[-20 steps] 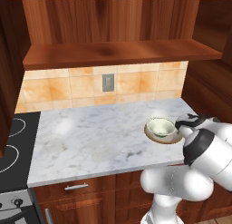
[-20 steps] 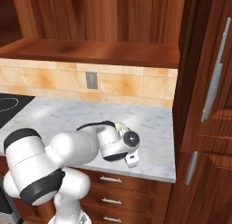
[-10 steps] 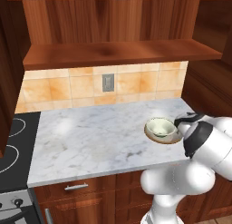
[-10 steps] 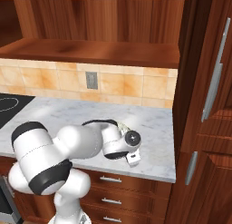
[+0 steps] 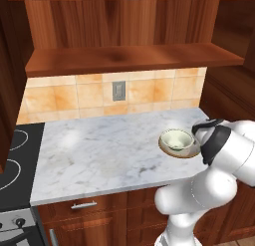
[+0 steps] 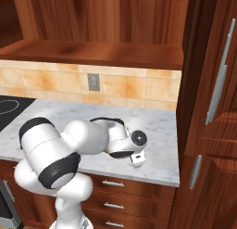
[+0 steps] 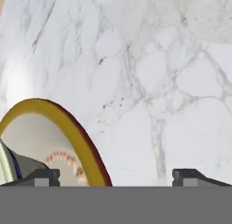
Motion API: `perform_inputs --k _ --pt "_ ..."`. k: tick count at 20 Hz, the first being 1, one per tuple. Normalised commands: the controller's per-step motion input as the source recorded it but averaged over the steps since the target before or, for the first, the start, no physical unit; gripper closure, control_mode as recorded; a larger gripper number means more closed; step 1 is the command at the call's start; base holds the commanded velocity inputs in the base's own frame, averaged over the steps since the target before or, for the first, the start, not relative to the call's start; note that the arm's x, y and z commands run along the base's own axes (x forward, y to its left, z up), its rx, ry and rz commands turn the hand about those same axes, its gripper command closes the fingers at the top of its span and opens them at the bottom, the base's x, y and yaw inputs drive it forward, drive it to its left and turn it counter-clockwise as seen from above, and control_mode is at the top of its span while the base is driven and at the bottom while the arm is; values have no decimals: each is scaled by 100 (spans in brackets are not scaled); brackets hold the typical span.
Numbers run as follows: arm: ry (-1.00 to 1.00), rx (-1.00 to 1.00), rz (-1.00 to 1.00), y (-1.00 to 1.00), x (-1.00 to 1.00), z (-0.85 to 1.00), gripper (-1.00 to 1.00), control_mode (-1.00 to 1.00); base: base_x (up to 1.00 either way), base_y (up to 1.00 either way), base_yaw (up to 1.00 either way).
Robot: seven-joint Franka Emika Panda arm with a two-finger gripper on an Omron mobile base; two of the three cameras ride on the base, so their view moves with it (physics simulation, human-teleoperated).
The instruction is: Pick up the bowls on the counter and stack them on top of one another in the open cabinet. Place the smaller bowl on top of the larger bowl.
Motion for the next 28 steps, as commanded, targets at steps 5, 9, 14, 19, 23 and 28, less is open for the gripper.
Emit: perform_inputs --k 5,9,14,19,23,28 --pt "0 2 2 0 5 -14 -100 -100 0 0 0" --pt "0 2 2 0 13 -14 -100 -100 0 0 0" --pt "0 2 5 3 5 -17 -100 -100 0 0 0" --pt "0 3 7 7 0 -19 -100 -100 0 0 0" --pt "0 1 5 15 0 -18 -100 -100 0 0 0" --pt "0 0 3 13 1 -10 100 -100 0 0 0"
